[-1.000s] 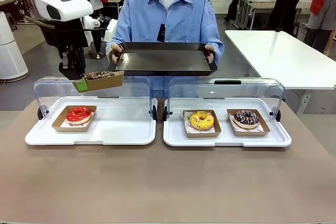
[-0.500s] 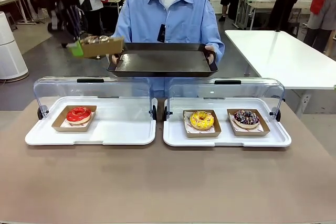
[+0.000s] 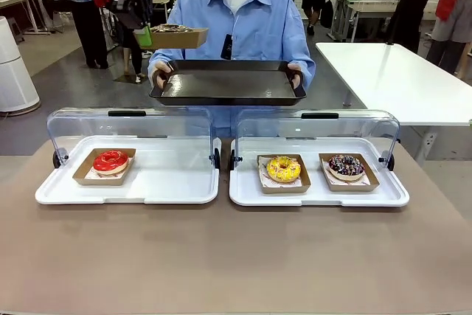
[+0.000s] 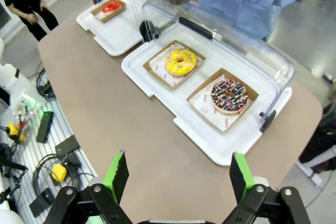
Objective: Provide the desired donut to the person.
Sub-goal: Place the picked Paper togo box onto the Handle tray extended by the person.
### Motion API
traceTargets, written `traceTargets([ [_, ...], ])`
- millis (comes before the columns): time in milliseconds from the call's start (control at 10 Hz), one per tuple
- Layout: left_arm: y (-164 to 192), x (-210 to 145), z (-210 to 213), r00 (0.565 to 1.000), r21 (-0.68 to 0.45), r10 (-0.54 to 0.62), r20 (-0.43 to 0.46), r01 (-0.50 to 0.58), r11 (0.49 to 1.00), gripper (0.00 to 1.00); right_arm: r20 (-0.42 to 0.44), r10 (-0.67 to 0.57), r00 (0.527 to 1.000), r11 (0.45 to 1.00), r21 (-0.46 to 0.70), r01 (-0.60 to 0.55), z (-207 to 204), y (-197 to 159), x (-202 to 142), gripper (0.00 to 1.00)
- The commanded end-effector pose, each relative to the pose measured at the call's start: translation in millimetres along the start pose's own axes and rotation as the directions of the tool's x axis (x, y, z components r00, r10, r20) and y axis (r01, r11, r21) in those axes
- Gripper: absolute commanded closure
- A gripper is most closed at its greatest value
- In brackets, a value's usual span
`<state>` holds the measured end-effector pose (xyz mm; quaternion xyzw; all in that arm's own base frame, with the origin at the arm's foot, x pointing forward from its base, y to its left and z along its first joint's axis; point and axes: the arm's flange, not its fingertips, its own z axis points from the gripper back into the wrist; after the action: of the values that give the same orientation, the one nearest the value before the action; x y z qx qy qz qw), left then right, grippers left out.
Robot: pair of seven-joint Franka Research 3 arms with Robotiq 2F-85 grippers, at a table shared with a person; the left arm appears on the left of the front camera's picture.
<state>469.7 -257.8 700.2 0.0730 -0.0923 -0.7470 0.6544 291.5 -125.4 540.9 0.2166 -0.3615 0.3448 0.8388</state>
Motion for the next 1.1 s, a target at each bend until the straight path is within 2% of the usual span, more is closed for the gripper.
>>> traceTargets([
  [0,41,-5,-10,1.000,-0.019,-0.001,-0.010,0.001,1.000,0.99,0.024,0.010,1.000,1.000,0.017,-0.010,-1,-1,0,0.00],
  [100,60,-8,-24,1.000,-0.043,0.008,0.016,-0.007,0.999,0.99,0.024,0.010,1.000,1.000,0.017,-0.010,-1,-1,0,0.00],
  [200,77,-11,-42,1.000,-0.058,0.029,0.003,-0.029,0.998,0.99,0.024,0.010,1.000,1.000,0.017,-0.010,-1,-1,0,0.00],
  [400,93,-13,-70,1.000,-0.091,0.018,0.009,-0.017,0.996,0.99,0.024,0.010,1.000,1.000,0.017,-0.010,-1,-1,0,0.00],
  [1000,122,-23,-121,0.999,-0.163,0.031,0.021,-0.027,0.986,0.99,0.024,0.010,1.000,1.000,0.017,-0.010,-1,-1,0,0.00],
])
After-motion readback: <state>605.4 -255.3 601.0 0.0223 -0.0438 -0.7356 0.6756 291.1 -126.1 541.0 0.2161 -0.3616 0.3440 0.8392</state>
